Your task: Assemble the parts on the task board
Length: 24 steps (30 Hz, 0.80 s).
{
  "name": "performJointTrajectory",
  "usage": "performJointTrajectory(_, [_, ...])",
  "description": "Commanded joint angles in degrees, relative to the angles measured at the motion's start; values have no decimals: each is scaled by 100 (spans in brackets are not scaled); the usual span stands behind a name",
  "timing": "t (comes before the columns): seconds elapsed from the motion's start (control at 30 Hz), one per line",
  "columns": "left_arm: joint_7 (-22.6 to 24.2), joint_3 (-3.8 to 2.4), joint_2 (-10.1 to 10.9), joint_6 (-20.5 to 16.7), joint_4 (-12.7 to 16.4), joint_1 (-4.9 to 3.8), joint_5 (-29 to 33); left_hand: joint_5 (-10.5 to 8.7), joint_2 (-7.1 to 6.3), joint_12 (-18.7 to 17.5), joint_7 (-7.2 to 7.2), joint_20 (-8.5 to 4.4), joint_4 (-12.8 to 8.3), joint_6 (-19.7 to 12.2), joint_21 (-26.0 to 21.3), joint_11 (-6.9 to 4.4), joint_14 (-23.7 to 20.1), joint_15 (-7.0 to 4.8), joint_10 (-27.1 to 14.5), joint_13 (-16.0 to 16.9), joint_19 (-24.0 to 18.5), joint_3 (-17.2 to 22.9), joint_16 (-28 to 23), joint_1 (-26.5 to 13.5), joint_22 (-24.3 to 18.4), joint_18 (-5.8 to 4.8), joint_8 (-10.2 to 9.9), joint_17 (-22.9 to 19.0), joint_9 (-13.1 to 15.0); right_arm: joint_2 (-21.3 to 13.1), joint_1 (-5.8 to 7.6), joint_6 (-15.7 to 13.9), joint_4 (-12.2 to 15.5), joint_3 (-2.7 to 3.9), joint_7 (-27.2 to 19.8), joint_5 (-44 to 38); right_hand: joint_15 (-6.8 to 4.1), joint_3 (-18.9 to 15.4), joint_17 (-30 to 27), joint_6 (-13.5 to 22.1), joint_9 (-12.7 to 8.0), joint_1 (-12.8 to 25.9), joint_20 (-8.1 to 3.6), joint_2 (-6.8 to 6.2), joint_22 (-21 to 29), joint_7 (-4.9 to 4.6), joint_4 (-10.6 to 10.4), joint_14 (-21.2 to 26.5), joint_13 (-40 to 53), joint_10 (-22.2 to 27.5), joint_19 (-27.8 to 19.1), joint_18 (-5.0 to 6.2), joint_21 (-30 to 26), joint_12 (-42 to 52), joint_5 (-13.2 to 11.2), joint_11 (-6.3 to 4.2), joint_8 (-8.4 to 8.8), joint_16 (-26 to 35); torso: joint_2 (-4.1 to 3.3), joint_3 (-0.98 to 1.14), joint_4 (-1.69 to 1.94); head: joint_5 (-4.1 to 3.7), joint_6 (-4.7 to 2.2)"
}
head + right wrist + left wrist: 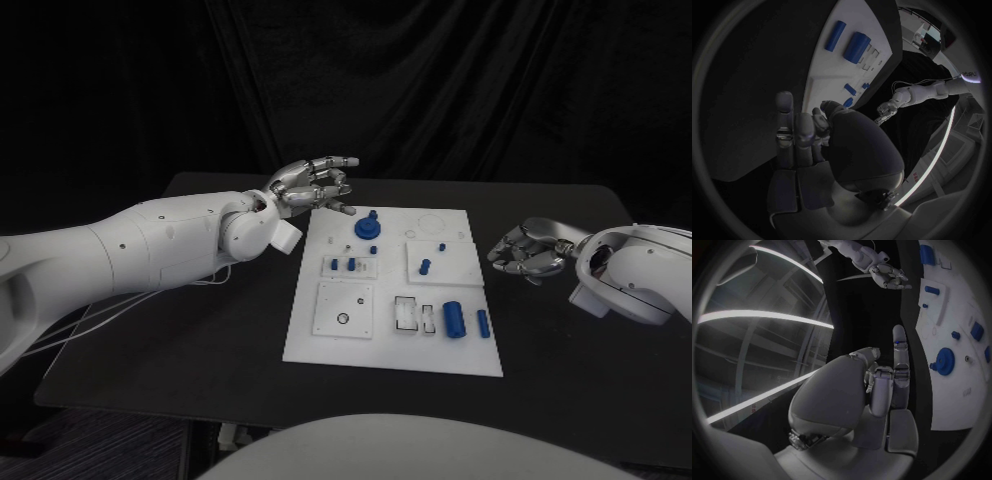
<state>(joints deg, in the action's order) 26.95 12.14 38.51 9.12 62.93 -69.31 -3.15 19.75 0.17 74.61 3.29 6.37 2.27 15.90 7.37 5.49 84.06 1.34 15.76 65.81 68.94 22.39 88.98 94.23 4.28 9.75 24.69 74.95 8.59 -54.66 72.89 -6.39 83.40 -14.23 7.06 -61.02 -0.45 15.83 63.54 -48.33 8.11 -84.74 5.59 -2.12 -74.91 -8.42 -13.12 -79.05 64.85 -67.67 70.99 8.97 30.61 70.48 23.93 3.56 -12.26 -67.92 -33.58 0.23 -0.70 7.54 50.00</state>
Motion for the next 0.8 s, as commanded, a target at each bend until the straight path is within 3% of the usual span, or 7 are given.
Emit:
performJointTrajectory(0.03, [269, -7, -1, 33, -24, 7, -471, -398, -179, 60, -24, 146, 224, -546, -348, 94, 594, 179, -885, 231, -607, 336, 102, -585, -42, 67, 204, 1505, -24, -5, -15, 68, -2, 3, 97, -8, -5, 38, -14, -20, -7, -3, -2, -60, -142, -2, -5, 39, -11, 51, -47, 70, -27, -33, 25, -1, -23, 29, 2, 0, -6, 12, 0])
performJointTrajectory(0.1, [277, -7, 0, 29, -34, 7, -492, -462, -172, 67, -22, 153, 290, -476, -235, 103, 594, 179, -802, 216, -400, 221, 102, -680, 11, 76, 267, 1505, -16, -3, -15, 73, -4, 3, 98, -8, -5, 40, -20, -20, -7, -2, -2, -61, -136, -2, -3, 42, -20, 58, -56, 73, -54, -40, 25, -1, -23, 36, 3, 1, -2, 13, 0])
performJointTrajectory(0.27, [295, -7, -6, -74, -71, 7, -516, -553, -132, 303, 217, 295, 524, 118, -353, 160, 594, 201, 1746, 534, -324, 75, 102, -736, -55, 102, 638, 1505, -27, 1, -16, 80, -7, 3, 97, -8, -5, 45, -42, -21, -8, -2, -2, -63, -129, -2, -1, 53, -35, 70, -65, 77, -81, -53, 26, -1, -24, 57, 7, 9, 5, 14, 0])
performJointTrajectory(0.37, [297, -7, -23, -76, -122, 7, -522, -613, -174, 157, 348, 345, 539, 315, -382, 194, 594, 241, 1449, 427, -400, 96, 102, -660, -67, 93, 681, 1505, -57, 2, -16, 86, -8, 3, 98, -8, -4, 50, -53, -20, -9, -1, -2, -63, -122, -2, 2, 59, -48, 81, -73, 81, -108, -65, 26, -1, -25, 69, 8, 12, 8, 11, 0])
performJointTrajectory(0.57, [316, -7, -73, -160, -252, 8, -932, -819, -286, -140, 220, 495, 572, 244, -367, 342, 594, 453, 382, 287, -805, 27, 102, -486, -66, 107, 521, 1505, -210, 3, -17, 102, -11, 3, 101, -8, -4, 61, -88, -22, -10, 2, -1, -66, -108, -3, 7, 76, -76, 104, -92, 88, -166, -91, 26, 0, -27, 104, 6, 5, 6, 16, 0])
performJointTrajectory(0.7, [501, -7, -93, -504, -293, 9, -2003, -1490, -458, -190, 108, 482, 777, 40, -398, 260, 594, 412, 23, 291, -1172, -595, 102, -838, -81, 99, 564, 1505, -255, 0, -17, 108, -10, 3, 103, -8, -4, 68, -111, -23, -11, 4, -1, -67, -98, -3, 10, 87, -98, 122, -104, 93, -202, -111, 26, 0, -28, 126, 4, 4, 2, 10, 0])
performJointTrajectory(0.8, [657, -7, -106, -729, -305, 9, -2456, -1609, -419, -502, 73, 480, 872, 203, -388, 186, 594, 391, -7, 119, -1619, -1179, 102, -1101, -74, 111, 722, 1505, -278, -1, -17, 110, -11, 3, 105, -8, -4, 68, -111, -23, -11, 4, -1, -67, -98, -3, 10, 87, -99, 122, -104, 93, -202, -112, 26, 0, -28, 127, 5, 3, -2, 19, 0])
